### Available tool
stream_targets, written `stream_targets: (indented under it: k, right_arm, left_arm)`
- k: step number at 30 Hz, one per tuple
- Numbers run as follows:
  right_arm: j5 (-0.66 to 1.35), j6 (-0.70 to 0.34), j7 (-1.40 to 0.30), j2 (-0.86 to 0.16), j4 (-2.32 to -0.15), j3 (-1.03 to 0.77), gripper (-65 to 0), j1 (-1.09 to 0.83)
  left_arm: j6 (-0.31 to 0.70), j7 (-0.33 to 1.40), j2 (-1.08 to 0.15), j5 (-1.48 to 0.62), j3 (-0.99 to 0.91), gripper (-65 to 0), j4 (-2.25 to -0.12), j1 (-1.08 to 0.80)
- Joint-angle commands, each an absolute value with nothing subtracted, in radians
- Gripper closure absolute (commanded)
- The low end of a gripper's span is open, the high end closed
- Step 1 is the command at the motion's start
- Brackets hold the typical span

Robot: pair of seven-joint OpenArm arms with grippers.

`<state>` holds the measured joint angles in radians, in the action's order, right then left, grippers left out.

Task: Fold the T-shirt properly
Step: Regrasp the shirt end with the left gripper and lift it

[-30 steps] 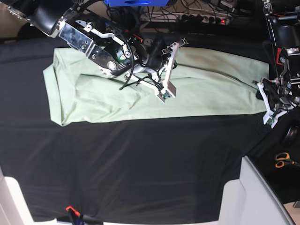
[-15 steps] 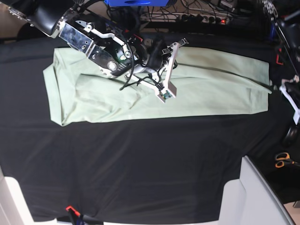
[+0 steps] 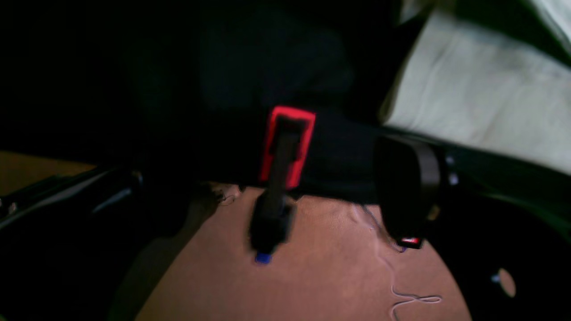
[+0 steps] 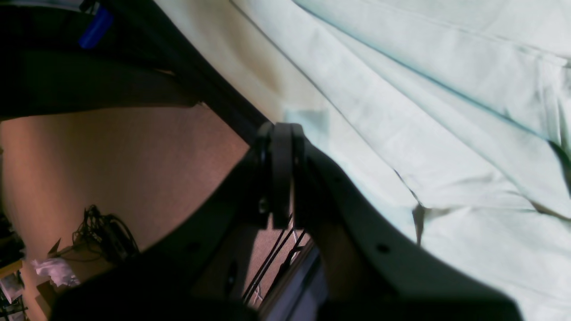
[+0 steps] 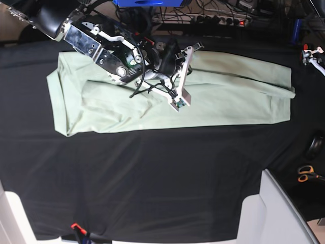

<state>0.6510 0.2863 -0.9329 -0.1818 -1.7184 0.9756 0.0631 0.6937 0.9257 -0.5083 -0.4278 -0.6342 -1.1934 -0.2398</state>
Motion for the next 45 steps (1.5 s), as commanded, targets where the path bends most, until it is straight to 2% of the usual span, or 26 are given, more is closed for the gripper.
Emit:
stream_targets:
  k: [1,4,7,12,16,39,45]
  right_arm:
    - [0.659,0.282,-0.921,-0.176,-1.735,0.975,0.0,0.073]
    - [0.659,0.282,-0.920,-0.176,-1.735,0.978,0.0,0.071]
    - [0.659,0.282,-0.923,-0.176,-1.735,0.978,0.0,0.071]
    - [0.657,0.282,-0.924,-0.186,-1.735,0.978,0.0,0.071]
    - [0.657,0.282,-0.921,-0.194,-1.735,0.978,0.0,0.071]
    - [0.654,0.280,-0.920,-0.199,-1.733,0.975,0.0,0.077]
    - [0.654,0.280,-0.920,-0.199,-1.733,0.975,0.0,0.076]
  left_arm:
    - [0.698,0.912,-0.530,-0.441,-0.638,-61.3,-1.208,-0.236]
    - [0.698,0.901,-0.498,-0.443,-0.644,-61.3,-1.207,-0.228]
    - [0.698,0.814,-0.470,-0.437,-0.636,-61.3,-1.191,-0.209]
    - [0.698,0.791,-0.470,-0.437,-0.645,-61.1,-1.013,-0.116]
    - [0.698,0.708,-0.483,-0.437,-0.638,-61.1,-0.908,-0.074]
    - [0.698,0.759,-0.452,-0.437,-0.634,-61.0,-0.909,0.022]
    - [0.698,0.674,-0.452,-0.437,-0.539,-61.0,-0.903,0.022]
